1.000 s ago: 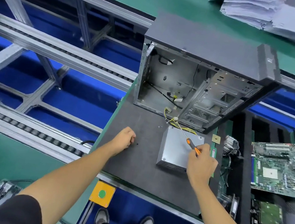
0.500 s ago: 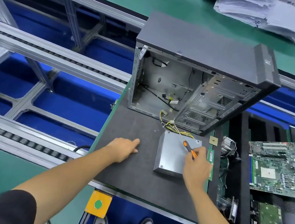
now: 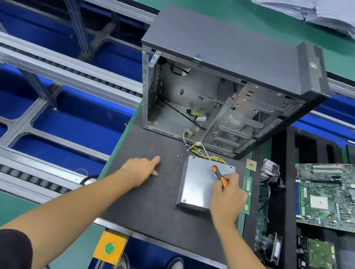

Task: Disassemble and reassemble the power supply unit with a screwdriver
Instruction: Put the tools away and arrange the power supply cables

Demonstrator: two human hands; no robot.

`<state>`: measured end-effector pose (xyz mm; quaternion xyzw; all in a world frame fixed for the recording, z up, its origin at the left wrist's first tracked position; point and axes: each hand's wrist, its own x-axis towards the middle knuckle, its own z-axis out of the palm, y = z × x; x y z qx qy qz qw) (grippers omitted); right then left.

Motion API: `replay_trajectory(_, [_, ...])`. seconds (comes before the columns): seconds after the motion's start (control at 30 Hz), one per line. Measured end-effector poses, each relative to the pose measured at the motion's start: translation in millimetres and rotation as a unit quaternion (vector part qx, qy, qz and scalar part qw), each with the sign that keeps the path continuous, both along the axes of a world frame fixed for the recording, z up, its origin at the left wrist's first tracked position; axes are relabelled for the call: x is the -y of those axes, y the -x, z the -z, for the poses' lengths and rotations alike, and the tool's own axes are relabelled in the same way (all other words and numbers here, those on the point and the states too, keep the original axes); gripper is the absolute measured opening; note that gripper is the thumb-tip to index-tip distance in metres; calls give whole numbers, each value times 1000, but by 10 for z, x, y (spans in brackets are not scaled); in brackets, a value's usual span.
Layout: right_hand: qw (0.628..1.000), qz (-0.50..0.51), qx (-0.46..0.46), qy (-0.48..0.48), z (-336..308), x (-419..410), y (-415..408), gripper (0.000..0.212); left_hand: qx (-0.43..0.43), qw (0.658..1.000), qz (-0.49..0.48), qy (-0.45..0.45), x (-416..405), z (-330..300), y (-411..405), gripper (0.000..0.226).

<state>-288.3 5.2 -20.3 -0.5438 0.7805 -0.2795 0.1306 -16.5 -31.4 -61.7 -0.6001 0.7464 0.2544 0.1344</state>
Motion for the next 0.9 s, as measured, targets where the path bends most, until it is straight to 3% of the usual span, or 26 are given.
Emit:
replay_trajectory(0.17, [1000, 1, -20, 22, 38, 11, -20, 22, -88, 996, 3, 20, -75, 109, -141, 33])
replay_trajectory(0.23, [999, 6, -28, 27, 46, 17, -32, 22, -56, 995, 62, 53, -95, 163, -151, 41])
replay_trajectory(0.33, [999, 1, -38, 25, 14, 66, -52, 23, 14, 980, 162, 119, -101, 204, -104, 27])
replay_trajectory(0.43, [999, -15, -26, 33, -58, 216, -61, 25, 14, 978, 175, 115, -115, 197, -101, 21])
replay_trajectory(0.5, [999, -24, -11, 29, -87, 326, -70, 23, -56, 994, 71, 65, -107, 170, -94, 21])
replay_trajectory(0.57, [999, -19, 2, 29, -84, 378, -87, 21, -199, 974, -104, 7, -27, 130, -36, 21])
replay_trajectory(0.67, [999, -14, -4, 38, -54, 367, -102, 22, -394, 859, -319, -71, 221, 39, 138, 19])
replay_trajectory(0.73, [999, -9, -4, 35, -31, 375, -105, 22, -428, 816, -373, -102, 412, -17, 263, 28])
replay_trajectory(0.77, [999, -6, -5, 32, -19, 384, -107, 21, -418, 832, -355, -84, 501, -9, 308, 34])
replay_trajectory(0.83, [1000, -1, -15, 27, -8, 394, -108, 19, -341, 905, -252, -17, 631, 36, 390, 41])
replay_trajectory(0.9, [1000, 0, -24, 19, 7, 399, -107, 14, -276, 946, -166, 19, 717, 66, 451, 32])
